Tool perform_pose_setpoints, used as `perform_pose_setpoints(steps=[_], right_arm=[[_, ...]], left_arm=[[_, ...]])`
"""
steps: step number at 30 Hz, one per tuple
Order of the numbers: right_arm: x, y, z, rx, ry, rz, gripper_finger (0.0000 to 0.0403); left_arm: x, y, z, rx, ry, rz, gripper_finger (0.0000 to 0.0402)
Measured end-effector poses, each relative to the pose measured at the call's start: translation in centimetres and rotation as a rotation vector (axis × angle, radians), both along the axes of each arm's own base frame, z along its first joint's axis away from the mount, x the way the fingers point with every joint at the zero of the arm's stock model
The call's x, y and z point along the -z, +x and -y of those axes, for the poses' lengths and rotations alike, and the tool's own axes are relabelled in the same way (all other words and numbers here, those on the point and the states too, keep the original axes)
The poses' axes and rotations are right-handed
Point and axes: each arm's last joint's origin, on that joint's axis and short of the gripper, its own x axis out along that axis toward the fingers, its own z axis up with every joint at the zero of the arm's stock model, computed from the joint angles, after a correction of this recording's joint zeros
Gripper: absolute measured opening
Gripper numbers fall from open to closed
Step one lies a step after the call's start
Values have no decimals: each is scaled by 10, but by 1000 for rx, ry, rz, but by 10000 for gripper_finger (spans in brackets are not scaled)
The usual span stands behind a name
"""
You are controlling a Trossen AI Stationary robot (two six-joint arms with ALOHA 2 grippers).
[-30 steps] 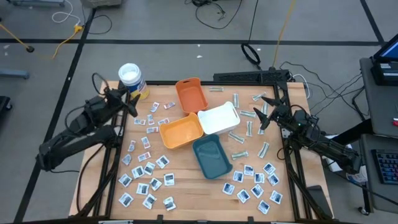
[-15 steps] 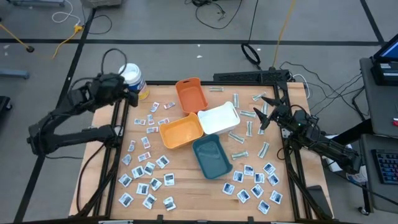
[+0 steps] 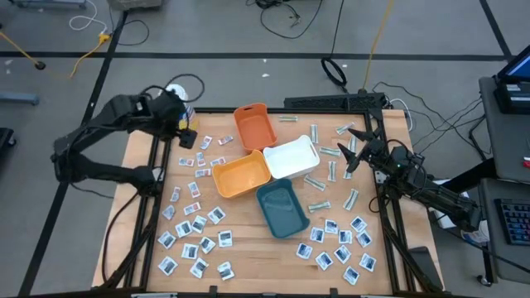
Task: Pick & Place First Aid Supplies
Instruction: Put the orange ointment pack into the orange bin
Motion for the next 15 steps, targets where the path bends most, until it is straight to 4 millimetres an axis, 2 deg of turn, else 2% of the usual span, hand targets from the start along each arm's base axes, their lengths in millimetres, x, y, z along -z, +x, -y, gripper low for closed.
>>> perform_pose_setpoints(steps=[8,15], right_arm=[[0,0,0,0,0,0,322],[0,0,0,0,0,0,322]], left_arm=[[8,18,4,-52,-246,18,308],[12,25,2,-43,-272,-1,308]])
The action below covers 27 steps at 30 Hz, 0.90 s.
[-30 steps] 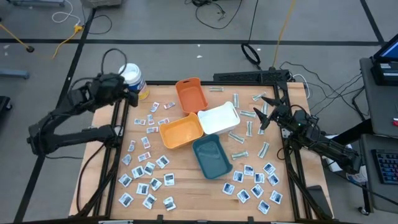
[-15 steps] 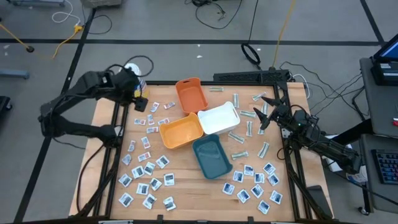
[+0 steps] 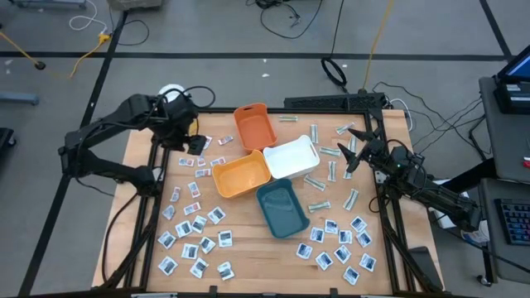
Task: Pick & Place First Aid Supplies
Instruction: Put the orange ointment pack into the orange bin
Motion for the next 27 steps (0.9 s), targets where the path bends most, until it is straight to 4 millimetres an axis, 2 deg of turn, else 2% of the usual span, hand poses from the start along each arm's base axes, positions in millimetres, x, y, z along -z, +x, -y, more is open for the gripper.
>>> perform_pose_setpoints(steps=[8,13,22,27], right_arm=[[0,0,0,0,0,0,322],[0,0,0,0,0,0,322],[0,0,0,0,-1,0,322],[0,0,0,0,-1,1,322]], left_arm=[[4,4,-5,35,-12,-10,308],[13,12,-22,96,-5,-47,308],[44,41,-56,218,-51,-128,308],[47,54,-83,252,18,-190,308]])
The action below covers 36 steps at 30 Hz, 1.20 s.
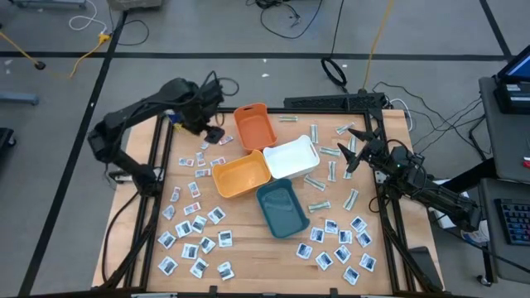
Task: Pick & Place First Aid Supplies
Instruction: Put the orange ointment pack into the orange bin
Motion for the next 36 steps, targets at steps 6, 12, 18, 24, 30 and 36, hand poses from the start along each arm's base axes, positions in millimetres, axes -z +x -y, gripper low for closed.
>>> perform_pose_setpoints(steps=[6,12,18,24,30,36], right_arm=[[0,0,0,0,0,0,322],[0,0,0,0,0,0,322],[0,0,0,0,0,0,322],[0,0,0,0,0,0,322],[0,0,0,0,0,0,322],[0,0,0,0,0,0,322]], left_arm=[[-2,16,-32,81,56,-10,308],[0,26,-62,191,78,1,308],[7,26,-81,334,119,-43,308],[9,27,-83,496,153,-71,308],[9,30,-84,532,188,-62,308],[22,33,-87,542,198,-67,308]])
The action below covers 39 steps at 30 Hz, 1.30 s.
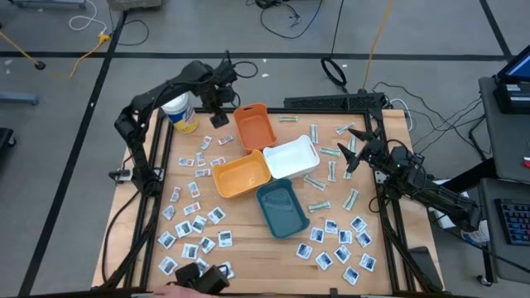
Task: Pick & Place First Aid Supplies
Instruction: Put the orange ointment pack into the orange bin
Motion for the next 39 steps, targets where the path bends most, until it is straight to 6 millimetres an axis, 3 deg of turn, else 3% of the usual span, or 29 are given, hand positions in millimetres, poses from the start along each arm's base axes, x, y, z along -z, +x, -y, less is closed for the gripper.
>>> perform_pose_setpoints(steps=[17,39], right_arm=[[0,0,0,0,0,0,322],[0,0,0,0,0,0,322]], left_arm=[[76,4,5,-29,-23,-35,308],[149,6,22,-66,64,90,308]])
